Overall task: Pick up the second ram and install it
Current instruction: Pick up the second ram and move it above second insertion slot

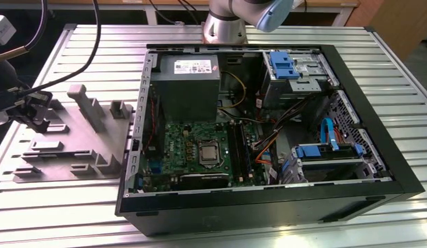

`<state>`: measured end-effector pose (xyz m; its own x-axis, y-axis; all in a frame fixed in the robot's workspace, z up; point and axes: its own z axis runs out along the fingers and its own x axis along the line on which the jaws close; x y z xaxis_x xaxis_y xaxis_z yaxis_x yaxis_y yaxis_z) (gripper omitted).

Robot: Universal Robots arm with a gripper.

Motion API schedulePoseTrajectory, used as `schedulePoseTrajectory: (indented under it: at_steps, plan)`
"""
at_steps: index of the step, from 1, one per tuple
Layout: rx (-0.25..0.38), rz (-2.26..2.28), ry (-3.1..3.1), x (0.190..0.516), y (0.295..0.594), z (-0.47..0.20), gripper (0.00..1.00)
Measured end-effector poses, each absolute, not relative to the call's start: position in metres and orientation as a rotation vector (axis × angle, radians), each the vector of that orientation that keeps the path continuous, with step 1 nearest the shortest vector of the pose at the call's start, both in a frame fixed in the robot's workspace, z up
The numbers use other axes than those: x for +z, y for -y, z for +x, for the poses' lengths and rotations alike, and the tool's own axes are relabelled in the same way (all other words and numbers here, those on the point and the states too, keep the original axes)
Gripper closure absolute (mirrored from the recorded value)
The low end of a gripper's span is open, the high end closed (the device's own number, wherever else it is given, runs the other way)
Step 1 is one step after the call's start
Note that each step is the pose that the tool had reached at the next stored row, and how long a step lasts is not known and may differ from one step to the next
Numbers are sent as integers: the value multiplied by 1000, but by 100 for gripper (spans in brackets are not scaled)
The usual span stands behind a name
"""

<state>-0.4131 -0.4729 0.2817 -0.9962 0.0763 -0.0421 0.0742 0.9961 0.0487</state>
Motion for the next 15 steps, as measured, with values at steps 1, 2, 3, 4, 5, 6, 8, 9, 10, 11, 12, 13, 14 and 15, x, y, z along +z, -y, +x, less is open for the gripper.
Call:
schedulePoseTrajectory:
  at_steps: [1,2,3,4,5,6,8,9,10,11,12,13,14,15]
  plan:
    - [73,116,-3095,282,473,-413,90]
    - [73,112,-3095,282,473,-413,90]
    - [74,99,-3095,281,473,-413,90]
    - [74,79,-3096,281,473,-413,90]
    - [75,53,-3097,281,473,-413,90]
    - [75,25,-3098,280,473,-413,90]
    - [76,-32,-3099,280,473,-413,90]
    - [77,-60,-3099,279,473,-413,90]
    - [77,-88,-3099,279,473,-413,90]
    - [78,-116,-3098,279,473,-413,90]
    - [79,-146,-3097,278,473,-413,90]
    - [79,-173,-3096,278,473,-413,90]
    - [80,-201,-3095,277,473,-413,90]
    - [80,-229,-3094,277,473,-413,90]
